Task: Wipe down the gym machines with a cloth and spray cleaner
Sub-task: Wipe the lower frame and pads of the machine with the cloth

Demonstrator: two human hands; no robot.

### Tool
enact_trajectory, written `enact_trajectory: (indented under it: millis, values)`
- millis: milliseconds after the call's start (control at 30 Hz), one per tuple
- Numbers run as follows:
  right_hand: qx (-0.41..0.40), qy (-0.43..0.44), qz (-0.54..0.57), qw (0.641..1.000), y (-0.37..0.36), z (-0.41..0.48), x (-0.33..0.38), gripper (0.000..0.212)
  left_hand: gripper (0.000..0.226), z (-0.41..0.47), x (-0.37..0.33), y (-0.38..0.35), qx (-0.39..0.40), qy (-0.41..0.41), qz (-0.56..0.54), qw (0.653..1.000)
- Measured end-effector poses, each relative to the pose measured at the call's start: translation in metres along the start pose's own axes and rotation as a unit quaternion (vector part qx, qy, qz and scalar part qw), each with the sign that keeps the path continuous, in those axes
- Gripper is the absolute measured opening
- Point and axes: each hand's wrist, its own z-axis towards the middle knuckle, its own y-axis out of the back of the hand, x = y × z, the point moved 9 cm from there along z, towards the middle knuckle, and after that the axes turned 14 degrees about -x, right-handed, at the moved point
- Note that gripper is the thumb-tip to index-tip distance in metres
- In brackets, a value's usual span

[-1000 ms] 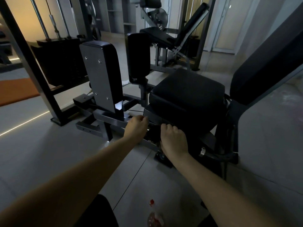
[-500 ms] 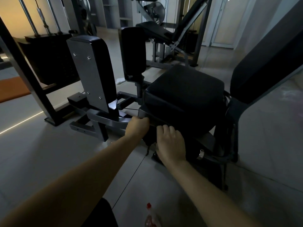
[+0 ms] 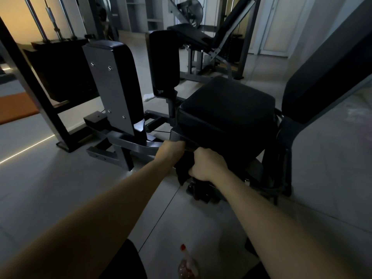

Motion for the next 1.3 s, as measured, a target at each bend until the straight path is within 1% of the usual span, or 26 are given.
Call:
enact_trajectory:
  millis: [67,100,167,200,300,400,467,567,633,700,733,767,800,833,867,900,933,1000,1067,1100,1133,1167,1200,1233,1267,1300]
  values:
    - [-0.165,0.071,-0.077,0.981,0.013,-0.02,0.008,0.035,0.033,-0.002,0.0,0.001,0.001,0.004,0.0,1.0]
    - [-0.217,0.103,-0.109,0.965,0.015,-0.033,0.011,0.041,0.036,-0.004,0.001,0.001,0.011,0.016,-0.009,1.0]
    - [-0.256,0.133,-0.142,0.947,0.012,-0.049,0.009,0.056,0.033,-0.01,0.006,0.0,0.045,0.062,-0.034,0.997]
    - [-0.253,0.139,-0.143,0.947,0.01,-0.054,0.006,0.064,0.029,-0.014,0.007,0.0,0.067,0.09,-0.048,0.992]
    - [-0.194,0.126,-0.144,0.962,0.01,-0.059,0.0,0.081,0.031,-0.014,0.004,-0.001,0.079,0.115,-0.081,0.987]
    - [-0.063,0.085,-0.112,0.988,0.016,-0.048,0.004,0.076,0.024,-0.01,0.001,-0.006,0.047,0.072,-0.065,0.994]
    - [0.01,0.051,-0.078,0.996,0.017,-0.03,0.01,0.076,0.023,-0.004,-0.001,-0.006,-0.007,0.03,-0.069,0.997]
    - [0.062,0.002,-0.011,0.998,0.002,-0.001,0.01,0.05,0.023,-0.001,-0.009,0.004,-0.081,-0.069,-0.044,0.993]
    - [0.141,-0.047,0.089,0.985,-0.015,0.014,0.005,0.034,0.032,0.001,-0.012,0.004,-0.093,-0.095,-0.04,0.99]
    - [0.183,-0.053,0.123,0.974,-0.018,0.017,0.007,0.026,0.035,0.001,-0.014,0.005,-0.102,-0.107,-0.049,0.988]
    - [0.17,-0.042,0.104,0.979,-0.017,0.016,0.007,0.023,0.035,0.0,-0.014,0.006,-0.104,-0.11,-0.053,0.987]
    - [0.126,-0.023,0.067,0.99,-0.013,0.012,0.007,0.022,0.036,-0.001,-0.014,0.006,-0.104,-0.109,-0.055,0.987]
    - [0.046,0.007,0.01,0.999,-0.004,0.007,0.01,0.023,0.037,-0.002,-0.014,0.006,-0.104,-0.109,-0.051,0.987]
    - [-0.062,0.047,-0.056,0.995,0.005,-0.001,0.014,0.026,0.037,-0.003,-0.014,0.006,-0.102,-0.112,-0.043,0.988]
    - [-0.171,0.092,-0.113,0.974,0.013,-0.014,0.019,0.027,0.036,-0.005,-0.015,0.007,-0.101,-0.114,-0.034,0.988]
    - [-0.245,0.124,-0.158,0.948,0.016,-0.03,0.021,0.029,0.035,-0.006,-0.016,0.007,-0.099,-0.116,-0.027,0.988]
    - [-0.298,0.145,-0.178,0.927,0.015,-0.043,0.019,0.032,0.034,-0.007,-0.016,0.008,-0.096,-0.117,-0.017,0.988]
    - [-0.326,0.157,-0.183,0.914,0.01,-0.053,0.009,0.038,0.035,-0.008,-0.016,0.008,-0.096,-0.12,-0.001,0.988]
    - [-0.295,0.142,-0.201,0.923,0.014,-0.05,0.007,0.038,0.038,-0.007,-0.015,0.008,-0.102,-0.122,0.008,0.987]
    - [-0.249,0.116,-0.192,0.942,0.017,-0.039,0.007,0.037,0.039,-0.006,-0.015,0.007,-0.104,-0.124,0.009,0.987]
    - [-0.176,0.082,-0.166,0.967,0.016,-0.023,0.004,0.038,0.039,-0.005,-0.015,0.007,-0.108,-0.123,0.007,0.986]
    - [-0.07,0.037,-0.109,0.991,0.008,-0.005,0.0,0.043,0.04,-0.004,-0.015,0.007,-0.112,-0.123,0.004,0.986]
    - [0.051,-0.016,-0.036,0.998,-0.003,0.006,-0.002,0.049,0.04,-0.002,-0.015,0.007,-0.113,-0.123,0.003,0.986]
    - [0.132,-0.055,0.032,0.989,-0.01,0.012,0.0,0.053,0.041,-0.001,-0.015,0.007,-0.111,-0.123,0.002,0.986]
    - [0.172,-0.073,0.083,0.979,-0.014,0.016,0.004,0.052,0.041,0.0,-0.016,0.007,-0.108,-0.123,0.002,0.986]
    - [0.178,-0.071,0.103,0.976,-0.017,0.018,0.006,0.048,0.041,0.0,-0.016,0.007,-0.107,-0.123,0.002,0.987]
